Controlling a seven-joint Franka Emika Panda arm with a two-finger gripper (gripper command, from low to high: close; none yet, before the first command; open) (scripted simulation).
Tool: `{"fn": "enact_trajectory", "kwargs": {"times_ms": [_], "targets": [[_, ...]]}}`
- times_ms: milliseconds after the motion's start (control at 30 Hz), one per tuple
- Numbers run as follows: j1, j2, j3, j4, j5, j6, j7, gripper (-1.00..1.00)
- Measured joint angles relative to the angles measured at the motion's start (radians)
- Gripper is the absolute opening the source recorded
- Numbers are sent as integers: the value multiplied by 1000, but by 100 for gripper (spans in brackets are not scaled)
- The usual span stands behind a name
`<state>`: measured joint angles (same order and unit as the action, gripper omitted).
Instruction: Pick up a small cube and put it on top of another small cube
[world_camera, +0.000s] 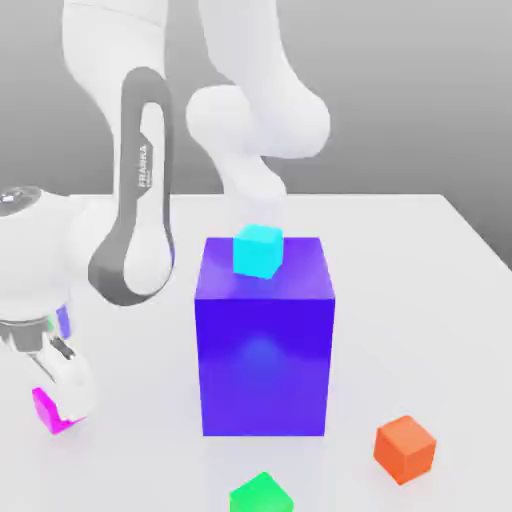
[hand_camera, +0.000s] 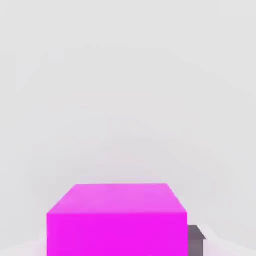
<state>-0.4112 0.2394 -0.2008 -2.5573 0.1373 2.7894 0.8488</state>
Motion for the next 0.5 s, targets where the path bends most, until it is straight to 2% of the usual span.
{"fn": "enact_trajectory", "kwargs": {"times_ms": [500], "targets": [[302, -27, 103, 124, -74, -160, 536, -100]]}}
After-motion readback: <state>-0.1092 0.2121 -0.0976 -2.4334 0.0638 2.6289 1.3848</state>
